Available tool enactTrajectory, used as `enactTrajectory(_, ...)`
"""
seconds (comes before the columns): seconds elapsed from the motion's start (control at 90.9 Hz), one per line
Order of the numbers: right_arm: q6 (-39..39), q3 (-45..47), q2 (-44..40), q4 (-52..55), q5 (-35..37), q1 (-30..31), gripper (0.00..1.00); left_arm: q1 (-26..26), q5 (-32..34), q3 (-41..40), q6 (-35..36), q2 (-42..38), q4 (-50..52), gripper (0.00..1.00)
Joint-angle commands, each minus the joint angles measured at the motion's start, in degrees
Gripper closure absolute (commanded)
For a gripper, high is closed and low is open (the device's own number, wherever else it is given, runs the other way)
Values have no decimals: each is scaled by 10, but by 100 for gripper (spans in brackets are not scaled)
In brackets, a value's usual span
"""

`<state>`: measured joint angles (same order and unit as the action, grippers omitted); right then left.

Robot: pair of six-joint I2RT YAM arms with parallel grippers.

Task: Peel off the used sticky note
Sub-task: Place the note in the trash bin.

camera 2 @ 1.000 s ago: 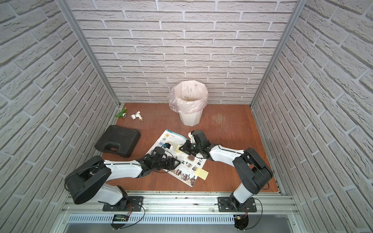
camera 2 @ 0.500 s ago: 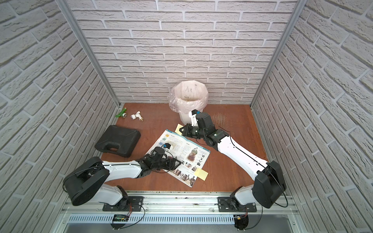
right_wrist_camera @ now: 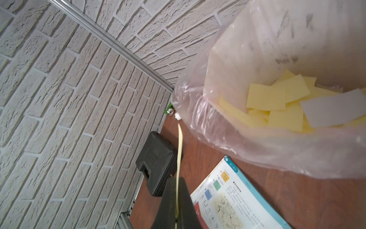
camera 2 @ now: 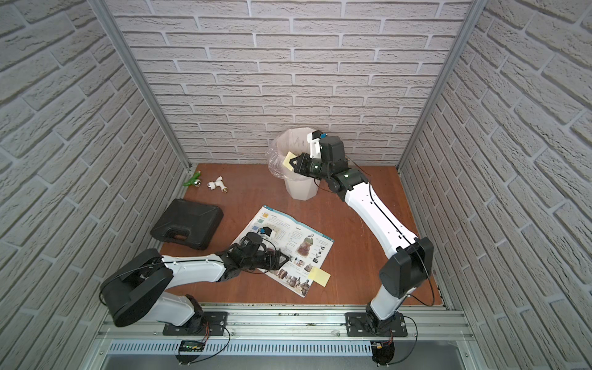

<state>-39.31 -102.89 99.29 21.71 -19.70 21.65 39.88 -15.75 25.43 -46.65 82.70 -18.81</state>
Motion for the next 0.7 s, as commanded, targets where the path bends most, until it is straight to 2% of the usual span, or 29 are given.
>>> enactTrajectory(0.0,30,-86,51,55,7,-13,93,3,-1,11,2,6,4,25)
enactTrajectory(0.286,53,-337,222,167,47,-32,89,6,1,9,-2,2,-4,25)
enactTrajectory(0.396,59,-420,270,206,61,-38,82,6,3,8,-2,1,-4,25)
enactTrajectory(0.693,49,-445,278,210,55,-51,51,11,-4,29,5,13,0,24)
